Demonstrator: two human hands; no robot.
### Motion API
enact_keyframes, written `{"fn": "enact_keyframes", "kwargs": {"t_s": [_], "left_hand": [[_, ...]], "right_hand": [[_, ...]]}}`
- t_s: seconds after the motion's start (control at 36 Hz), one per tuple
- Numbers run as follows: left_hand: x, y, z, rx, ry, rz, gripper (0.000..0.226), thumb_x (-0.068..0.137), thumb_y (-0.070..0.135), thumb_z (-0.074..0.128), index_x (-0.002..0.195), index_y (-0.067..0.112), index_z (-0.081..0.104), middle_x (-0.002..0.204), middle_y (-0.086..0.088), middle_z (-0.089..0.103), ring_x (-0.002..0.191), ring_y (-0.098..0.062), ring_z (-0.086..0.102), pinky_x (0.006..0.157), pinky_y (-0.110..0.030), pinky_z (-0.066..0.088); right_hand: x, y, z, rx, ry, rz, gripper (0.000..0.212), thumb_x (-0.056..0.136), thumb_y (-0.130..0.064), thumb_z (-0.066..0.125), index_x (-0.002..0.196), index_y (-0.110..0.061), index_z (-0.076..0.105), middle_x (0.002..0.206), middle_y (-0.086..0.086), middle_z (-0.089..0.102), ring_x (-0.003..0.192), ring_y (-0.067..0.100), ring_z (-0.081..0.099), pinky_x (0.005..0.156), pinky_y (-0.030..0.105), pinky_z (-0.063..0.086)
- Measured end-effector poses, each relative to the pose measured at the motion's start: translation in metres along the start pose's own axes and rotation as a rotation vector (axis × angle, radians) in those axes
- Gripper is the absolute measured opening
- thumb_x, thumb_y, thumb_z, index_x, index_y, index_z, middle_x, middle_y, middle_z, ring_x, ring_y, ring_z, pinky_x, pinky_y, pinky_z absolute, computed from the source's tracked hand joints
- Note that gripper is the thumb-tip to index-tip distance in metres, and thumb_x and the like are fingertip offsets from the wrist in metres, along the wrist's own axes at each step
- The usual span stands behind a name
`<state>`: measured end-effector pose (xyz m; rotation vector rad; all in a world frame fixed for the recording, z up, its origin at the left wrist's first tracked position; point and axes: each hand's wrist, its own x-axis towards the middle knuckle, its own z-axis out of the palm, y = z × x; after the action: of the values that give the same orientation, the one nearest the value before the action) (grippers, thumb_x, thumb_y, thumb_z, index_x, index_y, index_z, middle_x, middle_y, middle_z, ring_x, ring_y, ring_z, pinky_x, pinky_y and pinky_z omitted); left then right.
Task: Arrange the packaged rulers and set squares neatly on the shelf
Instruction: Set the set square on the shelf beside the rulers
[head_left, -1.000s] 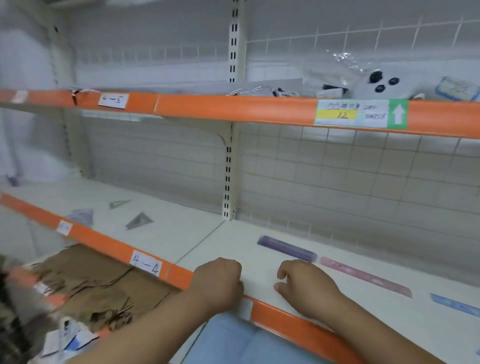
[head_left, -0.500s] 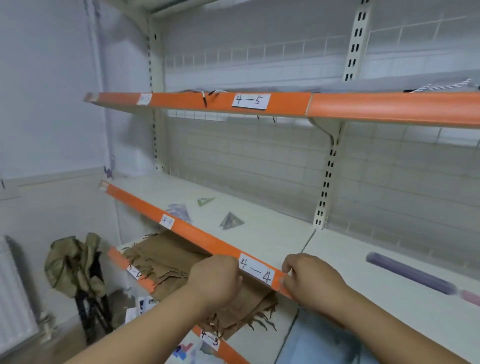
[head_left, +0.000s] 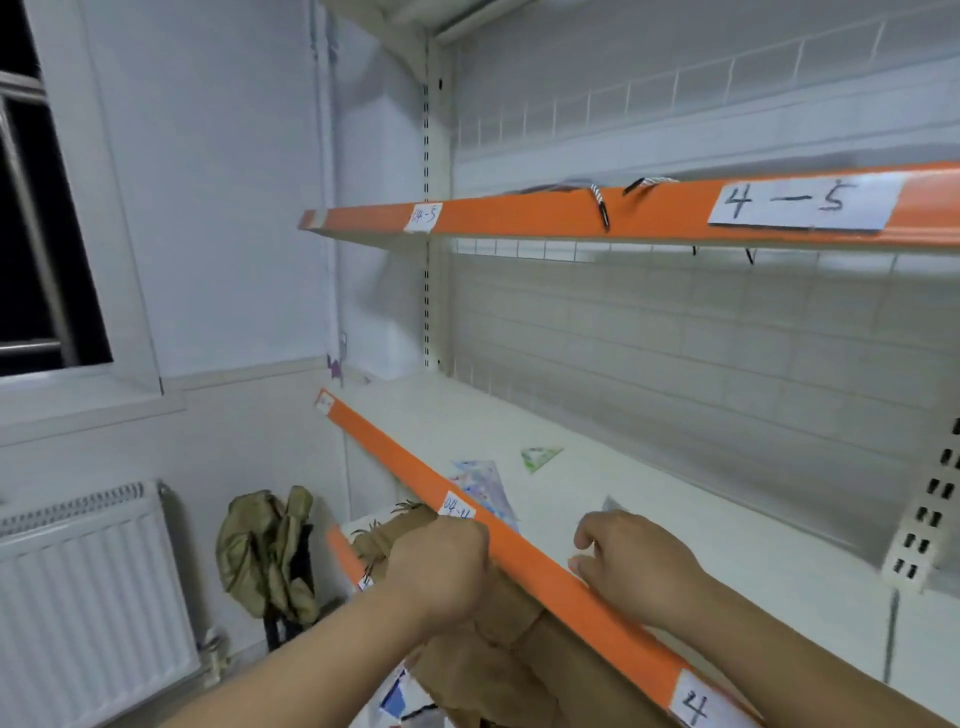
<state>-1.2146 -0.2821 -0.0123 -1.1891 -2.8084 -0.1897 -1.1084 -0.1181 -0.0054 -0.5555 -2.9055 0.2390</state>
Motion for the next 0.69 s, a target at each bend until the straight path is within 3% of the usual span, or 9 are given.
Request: {"fn": "enact_keyframes", "kwargs": {"t_s": [0.14, 0.22, 0.31, 0.44, 0.58, 0.69], "left_hand": [[0.049, -0.027, -0.001, -0.006, 0.021, -0.025, 0.031, 0.095, 0.025, 0.042, 0.065, 0.019, 0.038, 0.075, -0.007, 0.048, 0.074, -0.026, 0.051, 0.061, -0.030, 0.036], [0.074, -0.039, 0.004, -0.011, -0.002, -0.012, 0.017, 0.095, 0.022, 0.043, 0.085, 0.017, 0.056, 0.083, -0.005, 0.053, 0.079, -0.022, 0.053, 0.064, -0.029, 0.038], [0.096, -0.049, 0.006, -0.014, -0.004, 0.007, 0.012, 0.091, 0.017, 0.046, 0.082, 0.018, 0.053, 0.075, -0.001, 0.046, 0.071, -0.020, 0.048, 0.053, -0.024, 0.031], [0.127, -0.060, 0.011, -0.022, 0.011, 0.033, 0.017, 0.092, 0.017, 0.043, 0.076, 0.018, 0.047, 0.067, 0.005, 0.038, 0.072, -0.018, 0.046, 0.053, -0.023, 0.031], [0.163, -0.078, 0.015, -0.042, -0.043, 0.093, 0.020, 0.093, 0.022, 0.043, 0.097, 0.015, 0.061, 0.100, -0.003, 0.063, 0.091, -0.022, 0.060, 0.067, -0.027, 0.041], [0.192, -0.087, 0.014, -0.028, -0.067, 0.177, 0.024, 0.095, 0.024, 0.042, 0.106, 0.015, 0.062, 0.110, -0.004, 0.063, 0.101, -0.023, 0.060, 0.075, -0.027, 0.043]], "right_hand": [[0.054, 0.001, 0.005, 0.003, 0.004, 0.003, 0.029, 0.095, -0.042, 0.048, 0.118, -0.025, 0.055, 0.112, -0.007, 0.056, 0.108, 0.015, 0.054, 0.078, 0.026, 0.039], [0.078, 0.001, 0.010, -0.009, -0.001, 0.009, 0.029, 0.096, -0.041, 0.047, 0.119, -0.025, 0.055, 0.116, -0.006, 0.056, 0.109, 0.015, 0.053, 0.077, 0.025, 0.037], [0.097, -0.002, 0.014, -0.018, -0.024, 0.023, 0.028, 0.096, -0.039, 0.047, 0.118, -0.024, 0.055, 0.117, -0.005, 0.056, 0.110, 0.015, 0.052, 0.080, 0.026, 0.038], [0.124, -0.007, 0.023, -0.036, -0.057, 0.068, 0.028, 0.096, -0.036, 0.047, 0.119, -0.021, 0.056, 0.121, -0.003, 0.056, 0.113, 0.017, 0.052, 0.087, 0.027, 0.041], [0.146, -0.019, 0.039, -0.040, -0.085, 0.129, 0.029, 0.097, -0.035, 0.046, 0.116, -0.017, 0.058, 0.120, 0.000, 0.058, 0.112, 0.018, 0.054, 0.089, 0.029, 0.043], [0.160, -0.028, 0.050, -0.022, -0.108, 0.190, 0.030, 0.096, -0.034, 0.046, 0.114, -0.014, 0.060, 0.119, 0.003, 0.060, 0.111, 0.019, 0.055, 0.089, 0.029, 0.044]]}}
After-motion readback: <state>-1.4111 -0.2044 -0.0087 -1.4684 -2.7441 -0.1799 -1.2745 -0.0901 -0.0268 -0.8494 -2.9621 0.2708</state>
